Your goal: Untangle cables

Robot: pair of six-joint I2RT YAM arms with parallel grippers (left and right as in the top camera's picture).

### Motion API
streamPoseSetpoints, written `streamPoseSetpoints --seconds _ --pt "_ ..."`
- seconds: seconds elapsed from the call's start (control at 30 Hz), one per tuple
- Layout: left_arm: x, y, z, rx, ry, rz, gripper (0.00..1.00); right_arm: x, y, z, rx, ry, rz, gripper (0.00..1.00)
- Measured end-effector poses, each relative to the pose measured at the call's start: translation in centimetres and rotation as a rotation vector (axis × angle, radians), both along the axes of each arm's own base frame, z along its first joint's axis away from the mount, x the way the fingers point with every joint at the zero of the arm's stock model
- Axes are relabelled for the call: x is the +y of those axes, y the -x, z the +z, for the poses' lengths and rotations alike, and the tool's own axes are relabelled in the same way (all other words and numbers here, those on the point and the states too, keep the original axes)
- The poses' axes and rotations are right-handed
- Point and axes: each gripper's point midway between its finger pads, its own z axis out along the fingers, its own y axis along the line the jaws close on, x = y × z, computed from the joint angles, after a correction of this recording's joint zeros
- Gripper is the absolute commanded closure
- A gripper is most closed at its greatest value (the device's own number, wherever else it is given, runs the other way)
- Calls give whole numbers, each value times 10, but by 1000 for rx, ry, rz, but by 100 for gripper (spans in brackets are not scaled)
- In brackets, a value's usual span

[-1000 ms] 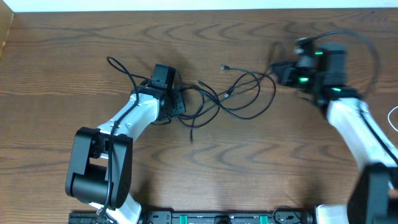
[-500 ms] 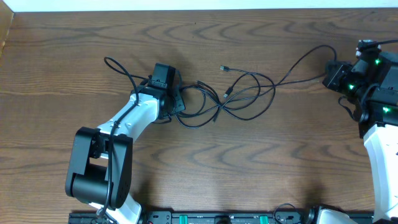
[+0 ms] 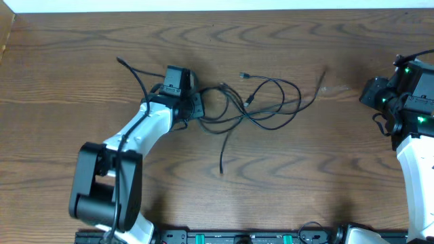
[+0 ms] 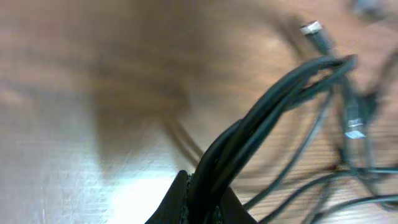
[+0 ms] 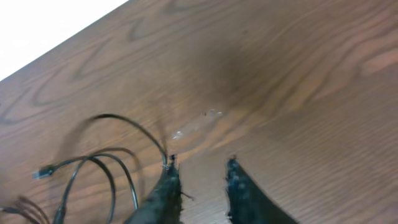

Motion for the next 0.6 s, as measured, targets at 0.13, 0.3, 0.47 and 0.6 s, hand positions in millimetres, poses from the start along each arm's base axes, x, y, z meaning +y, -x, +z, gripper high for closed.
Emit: streamPoseSetpoints --seconds 0.13,0.3,0.47,0.6 --pt "-5 -14 59 -184 40 -37 92 3 0 0 2 -2 11 52" --pt "-5 -9 131 -380 59 -87 92 34 -4 2 -18 -85 128 45" --pt "-7 4 179 -500 92 -121 92 90 -4 5 -38 -168 381 38" --pt "-14 11 192 -528 130 -158 92 137 2 1 -37 -192 594 34"
